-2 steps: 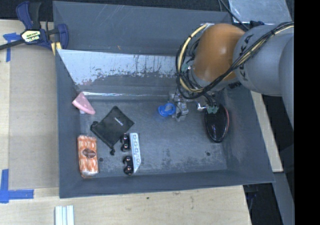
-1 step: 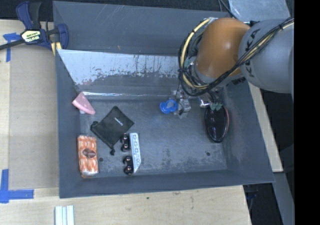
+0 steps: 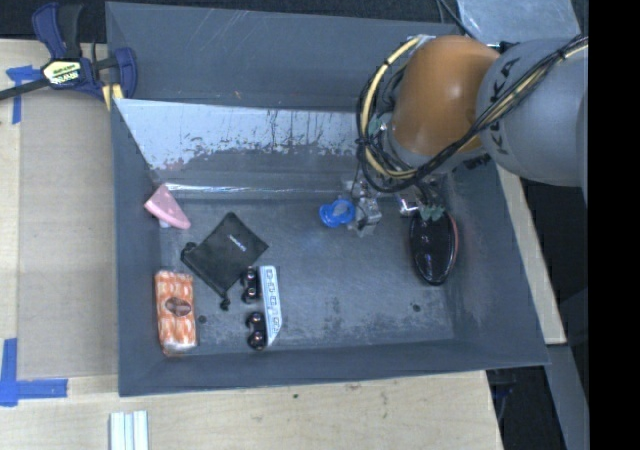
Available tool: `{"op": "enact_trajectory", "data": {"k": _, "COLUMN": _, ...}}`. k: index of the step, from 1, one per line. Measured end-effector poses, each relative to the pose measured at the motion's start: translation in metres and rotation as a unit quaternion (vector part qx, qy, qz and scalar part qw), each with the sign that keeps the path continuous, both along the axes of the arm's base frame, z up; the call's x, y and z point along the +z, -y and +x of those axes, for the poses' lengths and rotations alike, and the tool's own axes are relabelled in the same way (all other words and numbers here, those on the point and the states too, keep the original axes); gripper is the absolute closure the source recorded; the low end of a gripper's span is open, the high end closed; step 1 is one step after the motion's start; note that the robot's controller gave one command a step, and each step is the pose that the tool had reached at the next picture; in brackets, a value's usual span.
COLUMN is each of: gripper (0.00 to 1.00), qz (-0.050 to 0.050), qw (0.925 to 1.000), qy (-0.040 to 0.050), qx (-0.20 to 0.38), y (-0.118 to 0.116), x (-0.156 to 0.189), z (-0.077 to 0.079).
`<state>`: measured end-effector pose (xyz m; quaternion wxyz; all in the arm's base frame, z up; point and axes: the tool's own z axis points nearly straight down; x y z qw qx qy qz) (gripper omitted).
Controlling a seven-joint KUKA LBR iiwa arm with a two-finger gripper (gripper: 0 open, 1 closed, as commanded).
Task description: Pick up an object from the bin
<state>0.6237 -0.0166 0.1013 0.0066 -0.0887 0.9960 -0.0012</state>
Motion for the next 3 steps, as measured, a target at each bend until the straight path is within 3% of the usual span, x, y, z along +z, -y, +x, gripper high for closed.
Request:
{"op": "enact_trajectory", "data": {"k": 1, "gripper": 1.00, "qz": -0.001, "qw": 0.9966, "qy": -0.0013, "qx": 0.082, "y": 0.012, "x": 0.003, "z": -0.053}}
{"op": "enact_trajectory", "data": {"k": 2, "gripper": 1.00, "qz": 0.001, "qw": 0.9970, "qy": 0.0024, "qx": 0.077, "y": -0.054, "x": -0.032, "z": 0.002}}
{"op": "enact_trajectory", "data": {"k": 3, "gripper": 1.00, "qz": -0.001, "qw": 0.9936, "qy": 0.0017, "qx": 0.113, "y": -0.019, "x": -0.019, "z": 0.004}}
